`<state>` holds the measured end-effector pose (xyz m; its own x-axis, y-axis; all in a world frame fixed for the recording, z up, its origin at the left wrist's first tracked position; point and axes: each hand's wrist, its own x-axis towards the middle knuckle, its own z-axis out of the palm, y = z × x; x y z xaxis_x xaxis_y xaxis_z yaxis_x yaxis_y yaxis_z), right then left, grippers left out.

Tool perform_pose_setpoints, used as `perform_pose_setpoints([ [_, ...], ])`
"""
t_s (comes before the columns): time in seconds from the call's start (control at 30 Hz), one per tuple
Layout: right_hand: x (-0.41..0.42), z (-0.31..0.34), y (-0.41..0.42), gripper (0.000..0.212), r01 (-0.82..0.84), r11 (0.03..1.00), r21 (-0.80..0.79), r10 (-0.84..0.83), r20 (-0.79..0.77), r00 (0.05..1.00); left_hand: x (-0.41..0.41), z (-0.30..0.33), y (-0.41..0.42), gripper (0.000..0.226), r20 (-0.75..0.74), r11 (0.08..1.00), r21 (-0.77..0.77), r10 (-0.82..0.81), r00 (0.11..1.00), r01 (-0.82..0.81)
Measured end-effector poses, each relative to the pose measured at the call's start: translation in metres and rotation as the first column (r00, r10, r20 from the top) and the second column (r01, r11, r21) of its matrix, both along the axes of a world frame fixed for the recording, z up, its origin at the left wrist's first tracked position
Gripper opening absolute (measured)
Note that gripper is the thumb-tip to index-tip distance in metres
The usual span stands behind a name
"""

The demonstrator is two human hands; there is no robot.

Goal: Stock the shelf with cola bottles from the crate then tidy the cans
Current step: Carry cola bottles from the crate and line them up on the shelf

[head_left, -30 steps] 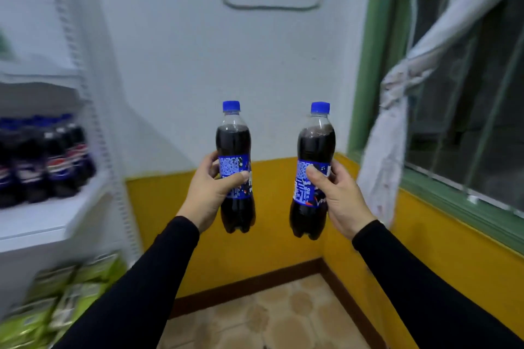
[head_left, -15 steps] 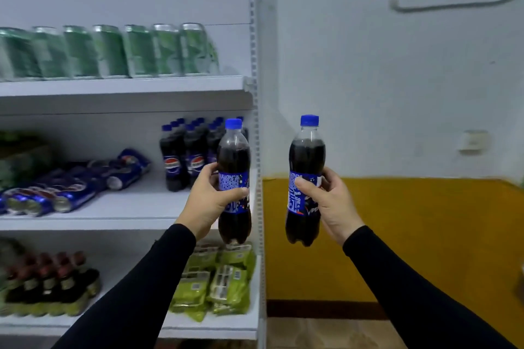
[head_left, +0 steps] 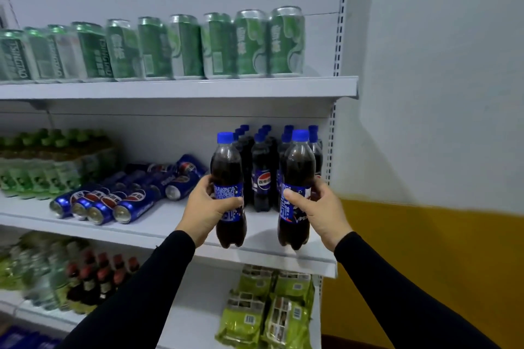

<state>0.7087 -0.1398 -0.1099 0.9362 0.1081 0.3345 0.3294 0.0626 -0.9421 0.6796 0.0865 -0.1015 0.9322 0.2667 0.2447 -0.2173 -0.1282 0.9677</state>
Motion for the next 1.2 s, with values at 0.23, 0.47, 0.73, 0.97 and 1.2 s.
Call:
perform_pose_setpoints([
  [0.23, 0.063, -0.015, 0.043, 0.037, 0.000, 0.995, -0.097, 0.000, -0.003, 1.000, 0.057, -0.009, 0.026, 0.055, -0.029, 0.999, 0.000, 0.046, 0.999, -0.046],
  [0.47, 0.089, -0.030, 0.076, 0.032, 0.082, 0.986, -0.147, -0.082, 0.005, 0.997, 0.102, -0.025, 0.047, 0.055, -0.023, 1.000, 0.029, 0.010, 1.000, -0.009],
  [0.73, 0.107, -0.041, 0.113, 0.035, 0.285, 0.946, -0.153, -0.284, 0.028, 0.958, 0.140, -0.041, 0.073, 0.057, -0.037, 0.989, 0.094, -0.107, 0.994, 0.110],
  [0.97, 0.109, -0.047, 0.130, 0.032, 0.389, 0.906, -0.164, -0.388, 0.037, 0.921, 0.153, -0.051, 0.078, 0.059, 0.005, 0.984, 0.097, -0.154, 0.988, 0.152],
  [1.2, 0.112, -0.050, 0.132, 0.043, 0.370, 0.912, -0.176, -0.369, 0.041, 0.928, 0.150, -0.056, 0.074, 0.060, 0.053, 0.977, 0.110, -0.192, 0.980, 0.185],
])
